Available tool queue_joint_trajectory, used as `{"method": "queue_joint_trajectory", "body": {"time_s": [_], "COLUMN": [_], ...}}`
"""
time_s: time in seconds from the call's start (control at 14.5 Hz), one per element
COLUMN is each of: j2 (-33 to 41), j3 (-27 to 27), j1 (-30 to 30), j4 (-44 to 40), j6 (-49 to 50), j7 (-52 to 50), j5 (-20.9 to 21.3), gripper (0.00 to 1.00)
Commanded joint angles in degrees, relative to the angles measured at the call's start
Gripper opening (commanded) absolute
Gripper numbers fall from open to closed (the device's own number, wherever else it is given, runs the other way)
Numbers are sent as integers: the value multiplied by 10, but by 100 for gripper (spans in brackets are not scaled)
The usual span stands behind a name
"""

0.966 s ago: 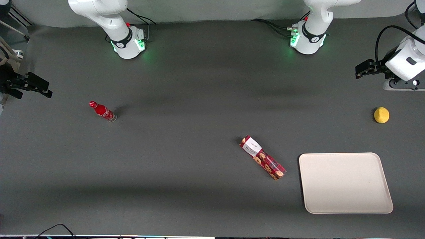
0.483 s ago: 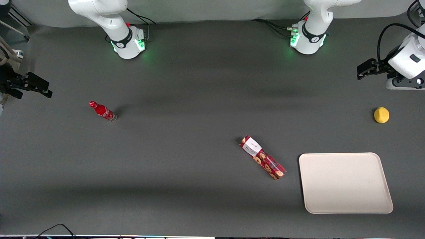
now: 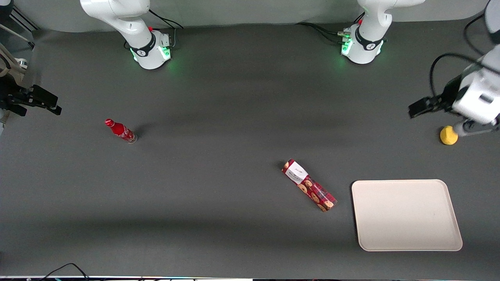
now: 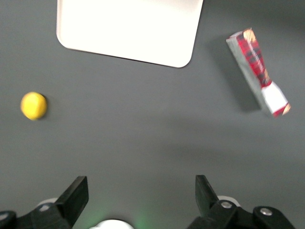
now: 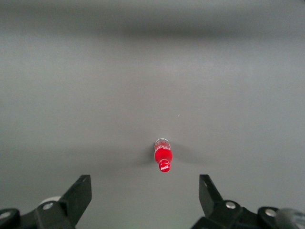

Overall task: Place red cookie box on tray
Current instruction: 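Move the left gripper down to the red tartan cookie box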

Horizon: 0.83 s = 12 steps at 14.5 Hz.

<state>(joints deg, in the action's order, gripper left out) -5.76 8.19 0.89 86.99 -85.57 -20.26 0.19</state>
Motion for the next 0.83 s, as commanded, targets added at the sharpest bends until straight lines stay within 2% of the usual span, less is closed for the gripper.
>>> {"method": "queue_joint_trajectory", "body": {"time_s": [0.0,0.28,0.48,0.76], "j2": [-133,-231,-296,-377], "j3": [59,110,129,148], "j1": [-9,-18,-35,-56], "j4": [-91,-89,-87,-77], "j6": [-11,-148,-252,-379], "j7": [-205,-419,-514,-615], "j5": [-5,9,29,101], "gripper": [100,100,100,100]}}
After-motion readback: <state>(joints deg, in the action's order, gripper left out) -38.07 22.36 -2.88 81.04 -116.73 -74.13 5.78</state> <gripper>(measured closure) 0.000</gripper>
